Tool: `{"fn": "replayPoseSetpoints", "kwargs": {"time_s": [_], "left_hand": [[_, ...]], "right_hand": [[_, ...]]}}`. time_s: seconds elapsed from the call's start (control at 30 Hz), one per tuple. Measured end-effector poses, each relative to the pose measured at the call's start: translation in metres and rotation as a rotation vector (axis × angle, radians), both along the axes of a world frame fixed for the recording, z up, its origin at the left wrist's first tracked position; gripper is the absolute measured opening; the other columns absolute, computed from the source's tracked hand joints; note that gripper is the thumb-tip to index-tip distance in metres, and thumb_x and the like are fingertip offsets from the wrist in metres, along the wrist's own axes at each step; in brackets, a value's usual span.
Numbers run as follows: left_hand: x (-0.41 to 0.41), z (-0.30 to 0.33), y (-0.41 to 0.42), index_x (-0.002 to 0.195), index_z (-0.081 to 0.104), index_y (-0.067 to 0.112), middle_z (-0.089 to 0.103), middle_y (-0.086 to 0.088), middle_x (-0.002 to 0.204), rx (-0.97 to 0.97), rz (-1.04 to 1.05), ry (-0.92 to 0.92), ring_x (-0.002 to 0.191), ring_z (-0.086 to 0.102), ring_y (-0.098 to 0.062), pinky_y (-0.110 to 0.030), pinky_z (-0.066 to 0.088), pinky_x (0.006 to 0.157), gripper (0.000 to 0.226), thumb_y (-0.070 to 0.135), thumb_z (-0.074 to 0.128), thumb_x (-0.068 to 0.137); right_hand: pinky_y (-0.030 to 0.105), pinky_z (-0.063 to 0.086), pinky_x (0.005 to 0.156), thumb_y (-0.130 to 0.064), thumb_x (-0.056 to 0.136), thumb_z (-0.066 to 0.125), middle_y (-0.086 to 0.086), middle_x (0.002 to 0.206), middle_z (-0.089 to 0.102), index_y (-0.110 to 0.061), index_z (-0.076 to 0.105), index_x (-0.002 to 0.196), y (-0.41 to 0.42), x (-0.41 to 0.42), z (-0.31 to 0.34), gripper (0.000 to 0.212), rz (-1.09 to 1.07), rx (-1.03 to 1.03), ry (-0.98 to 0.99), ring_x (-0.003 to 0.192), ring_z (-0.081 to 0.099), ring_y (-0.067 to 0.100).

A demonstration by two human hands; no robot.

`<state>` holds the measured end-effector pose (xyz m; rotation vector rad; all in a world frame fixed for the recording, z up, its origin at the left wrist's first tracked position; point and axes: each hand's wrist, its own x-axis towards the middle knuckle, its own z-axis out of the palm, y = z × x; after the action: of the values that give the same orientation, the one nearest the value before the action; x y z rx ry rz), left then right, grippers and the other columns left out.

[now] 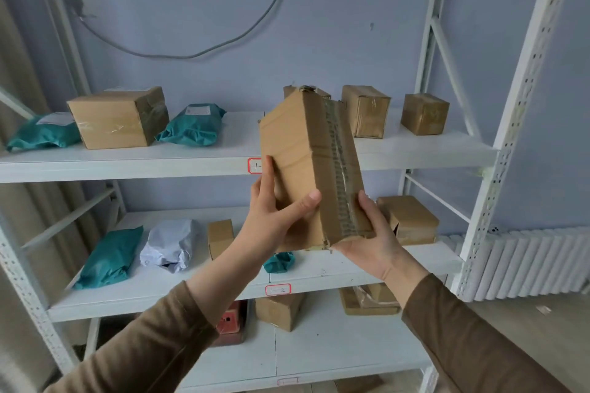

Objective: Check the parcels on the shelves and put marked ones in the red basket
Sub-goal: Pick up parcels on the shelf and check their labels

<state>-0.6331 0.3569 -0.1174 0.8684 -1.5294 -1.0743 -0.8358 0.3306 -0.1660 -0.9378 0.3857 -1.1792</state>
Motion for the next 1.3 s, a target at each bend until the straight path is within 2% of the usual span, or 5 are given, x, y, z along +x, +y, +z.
{"fn": "replayPoseSetpoints", "kwargs": {"time_s": [0.43, 0.63, 0.77, 1.03, 1.3], "left_hand": [[0.041, -0.036, -0.026, 0.165, -0.004, 0.03, 0.027, 0.011, 0.166, -0.13, -0.281, -0.344, 0.148, 0.035, 0.0, -0.01, 0.038, 0.108, 0.13, -0.007, 0.084, 0.077], [0.041, -0.041, -0.029, 0.162, 0.028, 0.029, 0.054, 0.009, 0.153, -0.059, -0.2, -0.188, 0.141, 0.05, -0.008, -0.039, 0.042, 0.119, 0.083, 0.014, 0.072, 0.093], [0.027, -0.04, -0.028, 0.158, 0.028, 0.049, 0.061, 0.017, 0.144, -0.041, -0.068, -0.064, 0.133, 0.058, -0.008, -0.048, 0.048, 0.113, 0.085, 0.029, 0.074, 0.089], [0.013, -0.032, -0.033, 0.163, 0.017, 0.041, 0.042, 0.008, 0.155, 0.045, -0.032, -0.027, 0.133, 0.052, -0.013, -0.02, 0.048, 0.093, 0.103, 0.065, 0.071, 0.079], [0.043, -0.034, -0.055, 0.15, 0.047, 0.022, 0.06, -0.014, 0.146, 0.342, -0.225, 0.289, 0.129, 0.062, -0.032, -0.054, 0.047, 0.112, 0.071, 0.053, 0.066, 0.088]], "right_hand": [[0.002, 0.043, 0.084, -0.005, 0.084, 0.08, -0.019, 0.126, 0.052, -0.024, 0.031, 0.149, 0.015, -0.027, 0.005, 0.084, -0.113, -0.307, 1.083, 0.115, 0.051, -0.005], [0.008, 0.049, 0.087, -0.026, 0.076, 0.086, -0.013, 0.145, 0.048, -0.042, 0.011, 0.161, 0.01, -0.016, 0.005, 0.114, -0.312, -0.312, 0.937, 0.121, 0.055, -0.007], [0.019, 0.049, 0.078, -0.033, 0.087, 0.078, -0.013, 0.12, 0.067, -0.049, 0.049, 0.132, 0.008, 0.002, 0.023, 0.056, -0.447, -0.139, 0.777, 0.111, 0.063, 0.005], [0.048, 0.052, 0.103, -0.098, 0.052, 0.064, -0.001, 0.127, 0.064, -0.037, 0.061, 0.123, -0.003, 0.029, 0.046, 0.093, -0.729, -0.193, 0.927, 0.122, 0.06, 0.024], [0.02, 0.026, 0.109, -0.059, 0.103, 0.03, -0.012, 0.165, 0.031, -0.035, 0.023, 0.161, 0.032, 0.053, 0.067, 0.063, -0.656, -0.319, 0.825, 0.146, 0.032, 0.003]]}}
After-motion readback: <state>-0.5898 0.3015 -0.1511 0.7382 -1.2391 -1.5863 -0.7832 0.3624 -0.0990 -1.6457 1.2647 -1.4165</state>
